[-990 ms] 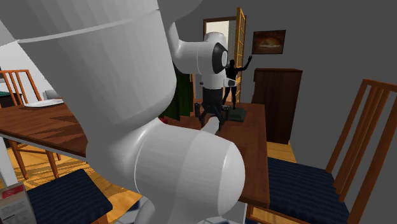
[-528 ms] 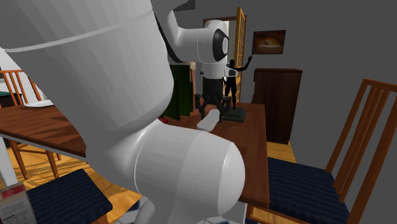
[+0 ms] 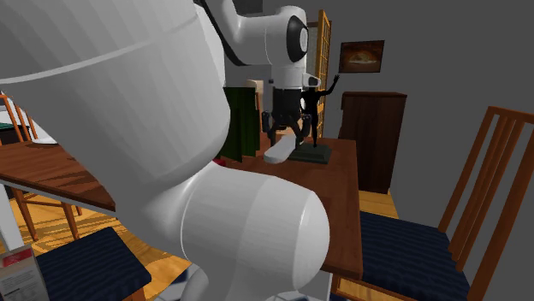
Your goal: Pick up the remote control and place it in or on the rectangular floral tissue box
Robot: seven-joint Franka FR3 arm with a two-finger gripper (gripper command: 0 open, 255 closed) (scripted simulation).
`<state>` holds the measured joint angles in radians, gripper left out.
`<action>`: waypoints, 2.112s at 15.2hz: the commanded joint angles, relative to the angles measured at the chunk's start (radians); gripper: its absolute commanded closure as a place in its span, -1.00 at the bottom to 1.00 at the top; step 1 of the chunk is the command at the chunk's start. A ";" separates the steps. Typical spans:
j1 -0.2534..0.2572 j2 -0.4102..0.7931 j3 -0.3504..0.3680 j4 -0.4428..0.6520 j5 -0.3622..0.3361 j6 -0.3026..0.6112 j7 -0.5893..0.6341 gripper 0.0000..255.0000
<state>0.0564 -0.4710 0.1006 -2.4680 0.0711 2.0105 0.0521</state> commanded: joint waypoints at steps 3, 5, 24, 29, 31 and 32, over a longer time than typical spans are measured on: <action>0.000 -0.013 -0.001 0.046 -0.001 -0.060 0.002 1.00; 0.000 -0.018 -0.003 0.069 -0.002 -0.088 0.003 1.00; 0.168 -0.030 0.325 0.129 0.151 -0.122 0.419 1.00; 0.195 0.034 0.431 0.202 0.166 -0.116 0.552 1.00; 0.202 0.068 0.476 0.239 0.165 -0.112 0.608 1.00; 0.204 0.087 0.498 0.259 0.161 -0.111 0.637 1.00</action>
<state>0.2599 -0.4126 0.5719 -2.2302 0.2372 1.8896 0.6556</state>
